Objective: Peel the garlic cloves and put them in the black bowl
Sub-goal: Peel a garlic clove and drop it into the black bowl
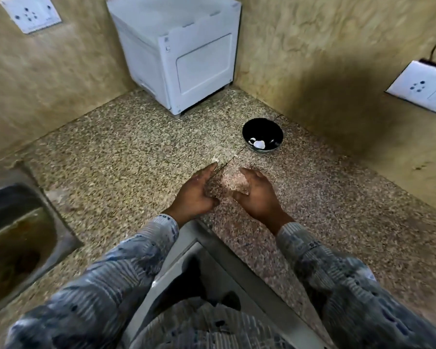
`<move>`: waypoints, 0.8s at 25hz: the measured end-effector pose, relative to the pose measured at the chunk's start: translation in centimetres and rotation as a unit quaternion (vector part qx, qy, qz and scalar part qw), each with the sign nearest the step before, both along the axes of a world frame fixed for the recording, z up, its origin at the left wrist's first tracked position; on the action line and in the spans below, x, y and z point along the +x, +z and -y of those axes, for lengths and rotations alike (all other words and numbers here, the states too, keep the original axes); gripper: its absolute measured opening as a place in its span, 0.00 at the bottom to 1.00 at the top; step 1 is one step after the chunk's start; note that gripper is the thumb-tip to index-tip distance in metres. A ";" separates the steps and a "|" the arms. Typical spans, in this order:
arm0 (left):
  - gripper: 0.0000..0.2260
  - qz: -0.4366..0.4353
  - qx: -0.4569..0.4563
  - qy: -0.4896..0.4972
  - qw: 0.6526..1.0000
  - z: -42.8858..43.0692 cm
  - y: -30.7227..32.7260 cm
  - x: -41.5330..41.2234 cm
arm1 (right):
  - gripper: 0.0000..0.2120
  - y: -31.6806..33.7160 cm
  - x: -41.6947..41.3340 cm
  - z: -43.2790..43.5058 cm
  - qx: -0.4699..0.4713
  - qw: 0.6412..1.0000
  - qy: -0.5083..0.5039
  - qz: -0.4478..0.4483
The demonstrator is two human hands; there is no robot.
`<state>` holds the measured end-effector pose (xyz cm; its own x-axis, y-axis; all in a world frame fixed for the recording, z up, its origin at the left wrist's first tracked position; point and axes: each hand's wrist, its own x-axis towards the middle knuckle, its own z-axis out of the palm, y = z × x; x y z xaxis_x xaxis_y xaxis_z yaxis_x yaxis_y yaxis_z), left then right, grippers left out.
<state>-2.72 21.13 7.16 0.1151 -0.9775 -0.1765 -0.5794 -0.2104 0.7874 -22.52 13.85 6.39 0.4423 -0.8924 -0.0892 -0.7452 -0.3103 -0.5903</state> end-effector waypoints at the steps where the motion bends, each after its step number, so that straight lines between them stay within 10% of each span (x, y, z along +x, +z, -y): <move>1: 0.45 0.000 0.004 -0.004 1.000 1.6 -0.6 0.5 | 0.33 -0.5 0.4 1.6 0.008 1.000 -0.014 -0.010; 13: 0.22 0.069 0.069 0.097 0.990 17.6 -9.9 5.0 | 0.27 -8.2 9.3 15.5 0.054 0.971 0.037 -0.229; 20: 0.08 0.038 0.084 0.041 0.995 19.5 -11.5 5.6 | 0.12 -8.5 8.9 15.5 0.017 0.978 -0.013 -0.208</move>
<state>2.86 1.62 -4.37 0.2130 -0.9213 -0.3254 -0.6104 -0.3855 0.6919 -13.60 -1.60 -2.13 0.3374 -0.8965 -0.2872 -0.9309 -0.2725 -0.2432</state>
